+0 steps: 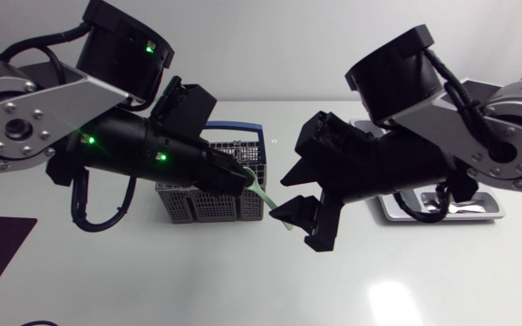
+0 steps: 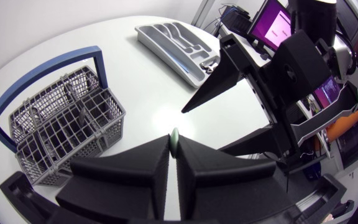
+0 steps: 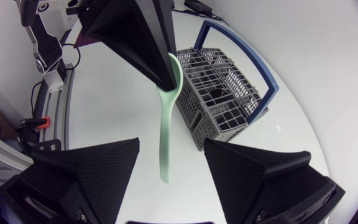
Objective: Unload the cutlery basket into the drawer organizer.
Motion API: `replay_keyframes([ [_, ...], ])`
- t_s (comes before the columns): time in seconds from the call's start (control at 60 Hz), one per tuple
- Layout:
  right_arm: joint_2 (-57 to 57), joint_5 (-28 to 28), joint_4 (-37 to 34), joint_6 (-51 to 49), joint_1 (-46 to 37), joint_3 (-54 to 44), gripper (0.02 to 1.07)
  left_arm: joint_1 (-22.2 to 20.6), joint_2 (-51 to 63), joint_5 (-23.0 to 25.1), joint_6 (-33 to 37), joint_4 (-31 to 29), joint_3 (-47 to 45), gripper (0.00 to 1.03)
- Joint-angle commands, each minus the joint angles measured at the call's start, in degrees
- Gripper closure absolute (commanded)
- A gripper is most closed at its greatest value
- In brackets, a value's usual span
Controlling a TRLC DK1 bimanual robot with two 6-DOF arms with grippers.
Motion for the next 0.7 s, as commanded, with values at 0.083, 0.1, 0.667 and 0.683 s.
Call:
replay_keyframes([
  [0.083,2.81,-0.28,1.57,1.58,1.66,2.95,0.49,0.54,1.81,2.47,-1.63,-1.11,2.84,0.97],
  [0.1,3.07,-0.28,1.66,1.58,1.66,3.12,0.51,0.54,1.9,2.73,-1.71,-1.11,2.93,0.97],
  [0.667,4.57,-0.72,2.1,1.58,2.02,2.42,1.01,1.68,2.16,5.81,-1.98,-1.28,3.19,0.97],
  [0.683,4.57,-0.99,2.01,1.58,2.02,2.42,1.02,1.77,2.07,5.89,-2.06,-1.28,3.19,0.97],
])
